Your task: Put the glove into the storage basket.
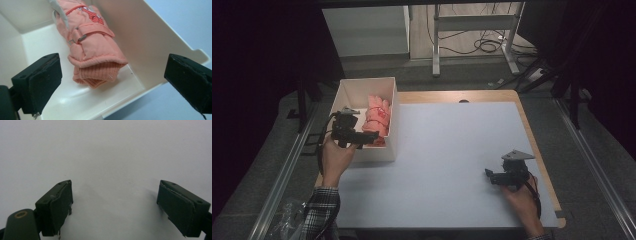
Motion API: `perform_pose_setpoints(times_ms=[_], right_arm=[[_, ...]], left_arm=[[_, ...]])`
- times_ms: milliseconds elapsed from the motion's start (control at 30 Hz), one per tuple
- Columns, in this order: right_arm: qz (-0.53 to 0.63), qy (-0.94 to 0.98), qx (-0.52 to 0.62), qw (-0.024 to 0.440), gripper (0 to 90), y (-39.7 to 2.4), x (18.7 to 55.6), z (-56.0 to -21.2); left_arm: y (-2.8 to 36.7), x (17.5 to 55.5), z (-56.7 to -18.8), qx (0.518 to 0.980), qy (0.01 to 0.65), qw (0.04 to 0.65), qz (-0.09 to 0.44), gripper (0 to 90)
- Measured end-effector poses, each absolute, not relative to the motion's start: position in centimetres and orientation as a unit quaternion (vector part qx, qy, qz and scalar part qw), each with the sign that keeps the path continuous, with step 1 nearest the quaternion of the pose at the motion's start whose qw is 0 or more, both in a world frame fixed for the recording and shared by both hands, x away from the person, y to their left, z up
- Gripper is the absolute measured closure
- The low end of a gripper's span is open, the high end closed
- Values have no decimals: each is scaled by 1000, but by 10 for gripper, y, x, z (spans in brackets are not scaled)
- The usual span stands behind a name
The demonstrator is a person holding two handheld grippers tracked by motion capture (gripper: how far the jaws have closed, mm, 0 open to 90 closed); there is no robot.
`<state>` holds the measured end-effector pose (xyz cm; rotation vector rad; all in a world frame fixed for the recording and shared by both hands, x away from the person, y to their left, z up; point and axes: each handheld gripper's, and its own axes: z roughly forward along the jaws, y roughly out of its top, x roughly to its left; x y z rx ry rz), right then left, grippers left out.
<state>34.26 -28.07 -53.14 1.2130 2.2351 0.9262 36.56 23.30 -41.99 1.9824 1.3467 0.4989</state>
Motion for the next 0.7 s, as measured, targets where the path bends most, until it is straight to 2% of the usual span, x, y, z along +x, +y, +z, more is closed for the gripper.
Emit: perform_pose_setpoints(times_ms=[700], right_arm=[[333,807,438,216,137,-281,343,-531]], left_arm=[[217,336,-423,777,482,362,184,10]])
